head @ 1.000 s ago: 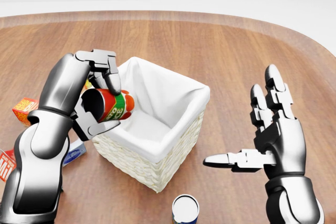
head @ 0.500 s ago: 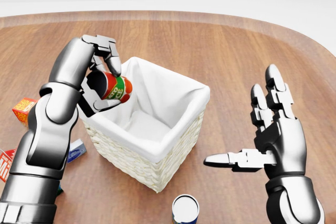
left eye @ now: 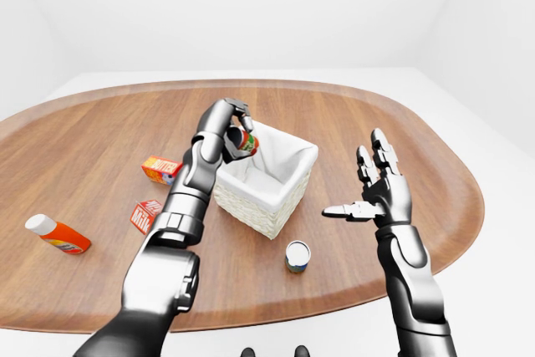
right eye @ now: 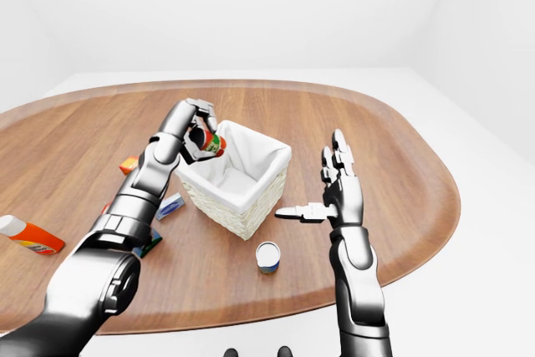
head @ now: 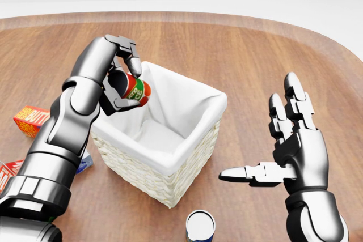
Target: Pick up the tomato sauce, and put it in the basket.
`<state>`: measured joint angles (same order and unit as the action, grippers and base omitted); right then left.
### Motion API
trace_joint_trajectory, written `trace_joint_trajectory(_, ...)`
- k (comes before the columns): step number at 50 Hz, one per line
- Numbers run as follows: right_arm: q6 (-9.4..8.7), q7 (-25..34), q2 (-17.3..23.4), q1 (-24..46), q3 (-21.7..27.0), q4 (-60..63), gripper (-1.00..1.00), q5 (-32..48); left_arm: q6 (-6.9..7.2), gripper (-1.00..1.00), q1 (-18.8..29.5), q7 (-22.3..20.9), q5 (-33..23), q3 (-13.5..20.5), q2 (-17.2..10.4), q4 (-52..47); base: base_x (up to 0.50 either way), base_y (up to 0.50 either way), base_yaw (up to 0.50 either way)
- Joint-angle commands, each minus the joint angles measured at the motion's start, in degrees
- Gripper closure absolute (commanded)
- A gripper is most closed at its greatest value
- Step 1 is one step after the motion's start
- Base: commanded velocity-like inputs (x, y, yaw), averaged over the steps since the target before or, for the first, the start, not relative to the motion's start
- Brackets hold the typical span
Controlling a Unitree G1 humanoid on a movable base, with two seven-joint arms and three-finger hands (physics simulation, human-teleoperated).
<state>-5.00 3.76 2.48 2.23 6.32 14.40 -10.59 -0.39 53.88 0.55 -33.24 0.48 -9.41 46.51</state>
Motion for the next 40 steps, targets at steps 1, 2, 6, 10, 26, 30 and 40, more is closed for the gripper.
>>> trace_joint_trajectory(1,0.00,0.1,-0.1,-0.2,-0.2,-0.1,-1.00,0.1,-4.61,1.00,5.8,3.8,-1.0,-0.5,0.2,12.1,0.00,0.00,0.00)
trace_joint_trajectory(2,0.00,0.1,-0.1,-0.3,-0.2,0.0,-1.00,0.2,-4.61,1.00,6.1,4.1,-1.0,-0.5,0.3,12.9,0.00,0.00,0.00)
trace_joint_trajectory(6,0.00,0.0,0.0,0.0,0.0,0.1,-1.00,-0.1,-4.61,1.00,7.1,4.7,-1.4,-0.8,0.7,15.1,0.00,0.00,0.00)
trace_joint_trajectory(10,0.00,0.1,0.0,0.0,0.0,-0.3,-1.00,0.0,-4.61,1.00,8.3,5.5,-1.9,-1.0,0.9,18.2,0.00,0.00,0.00)
trace_joint_trajectory(26,0.00,0.0,0.2,0.4,0.4,-0.3,-1.00,-0.4,-4.61,1.00,9.9,6.5,-3.1,-1.3,1.8,23.0,0.00,0.00,0.00)
trace_joint_trajectory(30,0.00,0.0,0.2,0.5,0.4,-0.4,-1.00,-0.4,-4.61,1.00,10.5,6.5,-3.3,-1.2,1.8,23.6,0.00,0.00,0.00)
trace_joint_trajectory(40,0.00,0.0,0.2,0.4,0.4,-0.3,-1.00,-0.4,-4.61,1.00,10.9,6.8,-3.9,-1.2,2.4,24.6,0.00,0.00,0.00)
